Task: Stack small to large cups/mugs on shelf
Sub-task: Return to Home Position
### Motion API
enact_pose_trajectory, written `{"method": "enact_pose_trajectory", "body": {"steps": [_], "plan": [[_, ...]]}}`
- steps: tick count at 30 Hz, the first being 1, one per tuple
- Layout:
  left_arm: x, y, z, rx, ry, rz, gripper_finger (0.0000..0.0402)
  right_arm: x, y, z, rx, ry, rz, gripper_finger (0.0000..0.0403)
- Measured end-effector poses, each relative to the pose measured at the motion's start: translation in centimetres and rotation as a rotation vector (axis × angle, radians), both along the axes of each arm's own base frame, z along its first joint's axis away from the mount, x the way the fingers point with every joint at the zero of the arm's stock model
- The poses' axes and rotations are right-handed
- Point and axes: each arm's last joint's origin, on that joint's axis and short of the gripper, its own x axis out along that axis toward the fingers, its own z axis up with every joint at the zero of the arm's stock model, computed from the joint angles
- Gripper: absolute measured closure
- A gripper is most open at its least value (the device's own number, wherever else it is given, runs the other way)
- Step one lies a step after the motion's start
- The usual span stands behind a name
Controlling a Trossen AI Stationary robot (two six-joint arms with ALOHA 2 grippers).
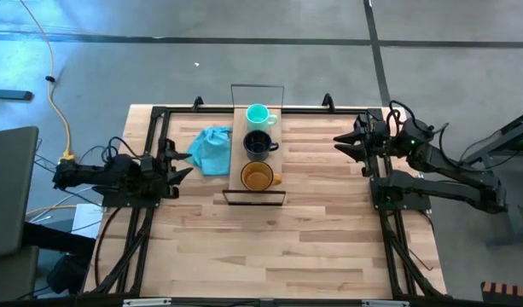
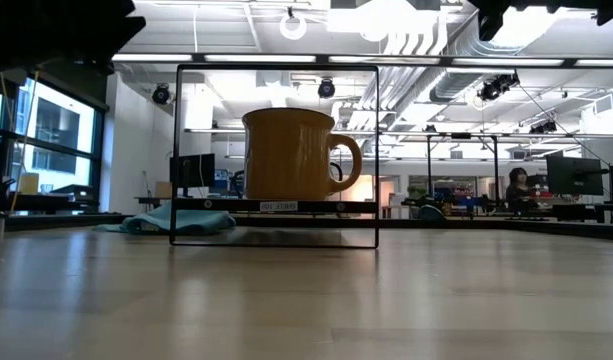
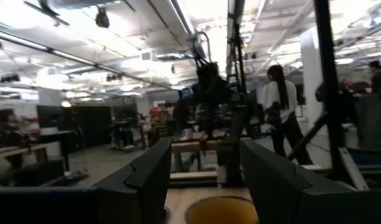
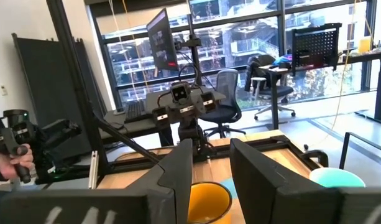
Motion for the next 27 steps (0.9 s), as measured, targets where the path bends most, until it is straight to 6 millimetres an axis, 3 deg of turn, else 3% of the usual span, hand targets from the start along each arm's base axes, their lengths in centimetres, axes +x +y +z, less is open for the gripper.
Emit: {"method": "enact_pose_trajectory", "body": {"steps": [6,12,27], "plan": [[-0.4,1.1,0.7,0.044,-0.075,0.005,0.0220,0.5,-0.2,-0.3,0.014,0.024,0.000,0.0304],[-0.4,1.9,0.3,-0.031,-0.049,-0.067,0.0220,0.8,-0.3,-0.4,0.055,0.034,0.008,0.0304],[-0.1,1.1,-0.1,-0.088,-0.016,-0.055,0.0220,0.7,-0.3,-0.4,0.061,0.033,0.009,0.0304]]}}
